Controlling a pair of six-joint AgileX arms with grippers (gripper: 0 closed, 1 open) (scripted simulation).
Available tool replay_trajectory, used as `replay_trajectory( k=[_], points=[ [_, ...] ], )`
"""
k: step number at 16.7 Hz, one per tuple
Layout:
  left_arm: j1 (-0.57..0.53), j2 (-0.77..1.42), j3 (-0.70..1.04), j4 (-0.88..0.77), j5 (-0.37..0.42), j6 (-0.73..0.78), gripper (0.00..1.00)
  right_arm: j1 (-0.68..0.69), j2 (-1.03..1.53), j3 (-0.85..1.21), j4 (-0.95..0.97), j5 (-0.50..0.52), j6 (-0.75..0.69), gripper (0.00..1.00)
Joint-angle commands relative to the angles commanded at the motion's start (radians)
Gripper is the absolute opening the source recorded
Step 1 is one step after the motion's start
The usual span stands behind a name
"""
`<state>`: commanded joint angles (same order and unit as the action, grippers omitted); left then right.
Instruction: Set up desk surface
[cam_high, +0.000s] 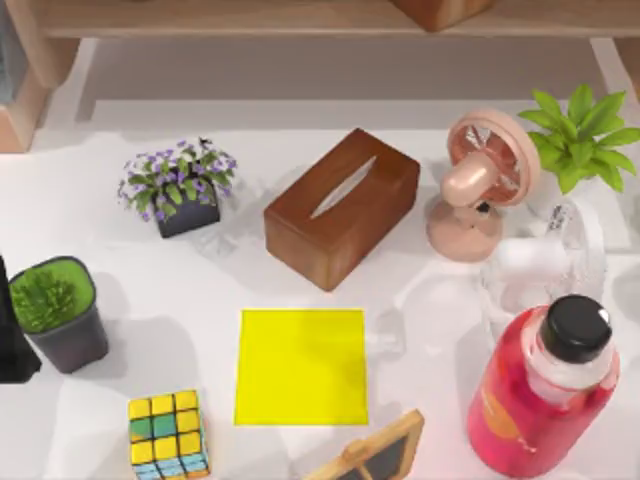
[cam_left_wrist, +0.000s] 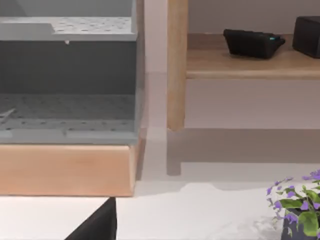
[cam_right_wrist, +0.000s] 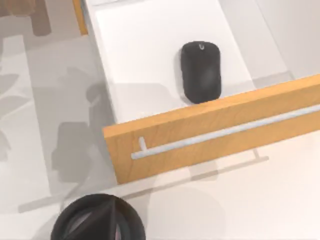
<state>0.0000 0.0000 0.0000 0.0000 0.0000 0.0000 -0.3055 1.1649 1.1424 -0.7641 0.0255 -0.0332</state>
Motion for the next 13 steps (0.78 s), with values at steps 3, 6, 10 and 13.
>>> replay_trajectory(
  k=[3, 6, 10, 13],
  points=[
    [0.0, 0.0, 0.0, 0.0, 0.0, 0.0, 1.0, -0.05, 0.397, 0.367, -0.181, 0.003, -0.017, 1.0],
    [0.0, 0.0, 0.0, 0.0, 0.0, 0.0, 1.0, -0.074, 0.759, 0.712, -0.333, -0.002, -0.039, 1.0],
    [0.0, 0.0, 0.0, 0.0, 0.0, 0.0, 1.0, -0.076, 1.135, 1.059, -0.484, -0.012, -0.068, 1.0],
    [0.0, 0.0, 0.0, 0.0, 0.0, 0.0, 1.0, -0.067, 1.318, 1.22, -0.556, -0.021, -0.087, 1.0]
  ],
)
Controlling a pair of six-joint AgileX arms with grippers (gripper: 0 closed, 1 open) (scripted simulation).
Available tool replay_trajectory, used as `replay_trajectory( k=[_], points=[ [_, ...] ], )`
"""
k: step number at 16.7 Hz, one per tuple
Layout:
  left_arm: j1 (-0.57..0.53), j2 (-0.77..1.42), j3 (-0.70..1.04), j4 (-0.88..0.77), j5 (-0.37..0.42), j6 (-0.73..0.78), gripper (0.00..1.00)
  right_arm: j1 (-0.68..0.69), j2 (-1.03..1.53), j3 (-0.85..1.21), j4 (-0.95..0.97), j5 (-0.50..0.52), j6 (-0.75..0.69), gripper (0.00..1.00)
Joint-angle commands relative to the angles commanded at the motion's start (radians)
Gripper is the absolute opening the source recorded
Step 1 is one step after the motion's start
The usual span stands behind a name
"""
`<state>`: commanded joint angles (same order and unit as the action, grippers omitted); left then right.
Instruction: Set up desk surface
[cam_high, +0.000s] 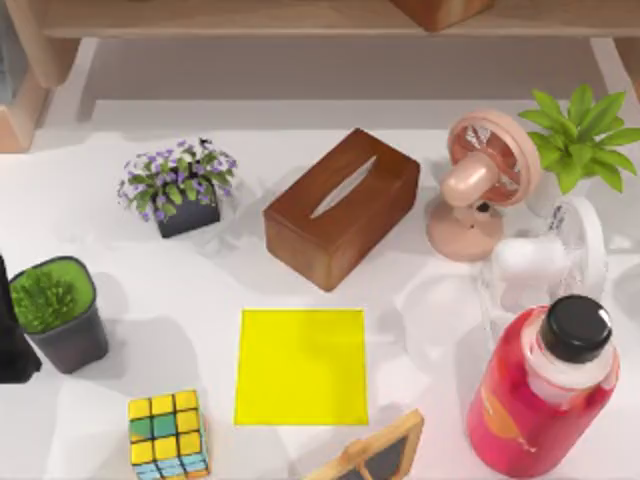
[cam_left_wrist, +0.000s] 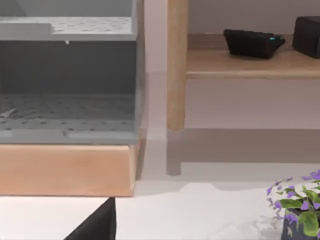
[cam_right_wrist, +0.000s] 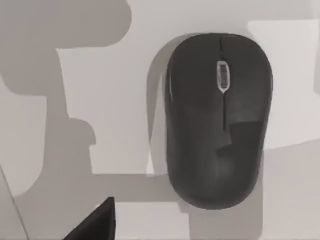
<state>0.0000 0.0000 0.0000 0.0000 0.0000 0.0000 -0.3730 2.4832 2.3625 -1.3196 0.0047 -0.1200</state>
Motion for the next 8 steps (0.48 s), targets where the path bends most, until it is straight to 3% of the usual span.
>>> replay_trajectory(
  k=[8],
  points=[
    [0.0, 0.0, 0.0, 0.0, 0.0, 0.0, 1.0, 0.01, 0.107, 0.106, -0.03, -0.009, -0.007, 1.0]
  ],
)
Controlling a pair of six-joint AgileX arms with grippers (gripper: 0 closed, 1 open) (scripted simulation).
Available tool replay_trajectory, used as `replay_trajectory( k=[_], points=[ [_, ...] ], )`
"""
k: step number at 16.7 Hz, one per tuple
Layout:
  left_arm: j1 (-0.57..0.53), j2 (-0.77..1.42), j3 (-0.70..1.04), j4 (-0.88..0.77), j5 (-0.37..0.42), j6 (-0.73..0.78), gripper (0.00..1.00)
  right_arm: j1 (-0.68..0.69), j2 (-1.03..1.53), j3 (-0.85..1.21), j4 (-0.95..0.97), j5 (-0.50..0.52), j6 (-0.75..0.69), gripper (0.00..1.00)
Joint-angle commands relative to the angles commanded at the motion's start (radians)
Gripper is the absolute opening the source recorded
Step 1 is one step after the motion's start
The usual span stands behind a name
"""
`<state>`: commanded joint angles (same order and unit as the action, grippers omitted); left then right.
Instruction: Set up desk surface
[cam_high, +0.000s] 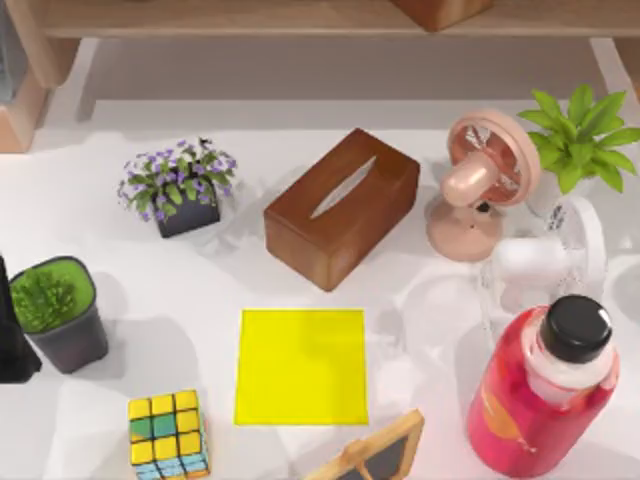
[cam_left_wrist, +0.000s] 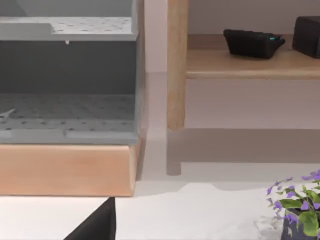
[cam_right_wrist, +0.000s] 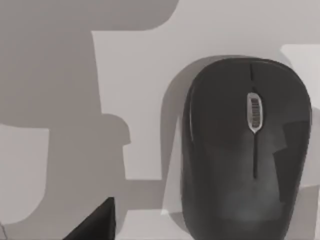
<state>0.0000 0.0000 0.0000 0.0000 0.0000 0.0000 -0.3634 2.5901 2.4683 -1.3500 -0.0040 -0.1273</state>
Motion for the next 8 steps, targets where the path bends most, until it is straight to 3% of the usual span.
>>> replay_trajectory(
  k=[8],
  points=[
    [0.0, 0.0, 0.0, 0.0, 0.0, 0.0, 1.0, -0.007, -0.018, -0.074, 0.053, -0.001, -0.007, 1.0]
  ],
)
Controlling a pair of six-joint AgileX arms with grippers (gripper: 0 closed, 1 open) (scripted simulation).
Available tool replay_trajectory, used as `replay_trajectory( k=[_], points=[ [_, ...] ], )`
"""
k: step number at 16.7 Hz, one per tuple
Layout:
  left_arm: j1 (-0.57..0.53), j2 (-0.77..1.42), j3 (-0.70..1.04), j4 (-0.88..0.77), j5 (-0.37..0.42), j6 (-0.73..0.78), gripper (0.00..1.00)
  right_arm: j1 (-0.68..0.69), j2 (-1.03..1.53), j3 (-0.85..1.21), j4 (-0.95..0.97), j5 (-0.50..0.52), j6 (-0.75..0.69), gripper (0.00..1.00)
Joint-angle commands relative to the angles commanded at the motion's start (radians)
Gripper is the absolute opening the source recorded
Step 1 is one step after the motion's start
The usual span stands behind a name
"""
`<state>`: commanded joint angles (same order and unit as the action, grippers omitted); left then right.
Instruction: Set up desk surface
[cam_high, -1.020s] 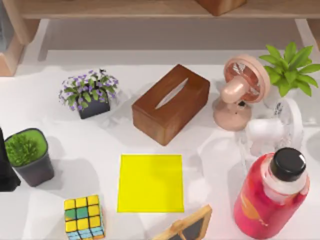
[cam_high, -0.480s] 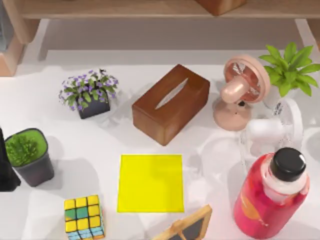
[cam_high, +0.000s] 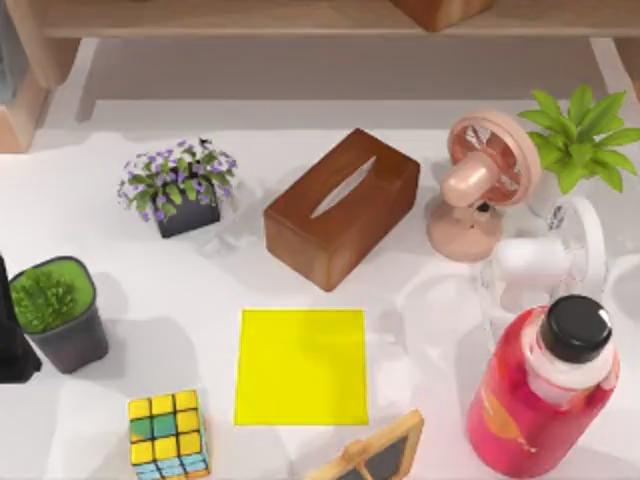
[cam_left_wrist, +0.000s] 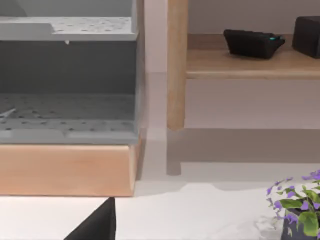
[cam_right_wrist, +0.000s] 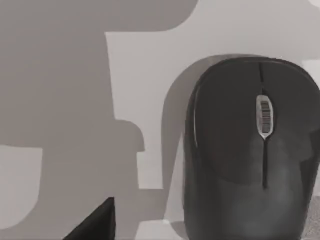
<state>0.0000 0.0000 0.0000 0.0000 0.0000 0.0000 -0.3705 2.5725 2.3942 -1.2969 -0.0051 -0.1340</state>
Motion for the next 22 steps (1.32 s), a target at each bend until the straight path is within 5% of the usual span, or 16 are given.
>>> replay_trajectory(
  k=[9, 22],
  points=[
    [0.0, 0.0, 0.0, 0.0, 0.0, 0.0, 1.0, 0.008, 0.027, -0.027, 0.057, 0.001, 0.008, 1.0],
    [0.0, 0.0, 0.0, 0.0, 0.0, 0.0, 1.0, 0.008, 0.027, -0.027, 0.057, 0.001, 0.008, 0.02]
  ],
)
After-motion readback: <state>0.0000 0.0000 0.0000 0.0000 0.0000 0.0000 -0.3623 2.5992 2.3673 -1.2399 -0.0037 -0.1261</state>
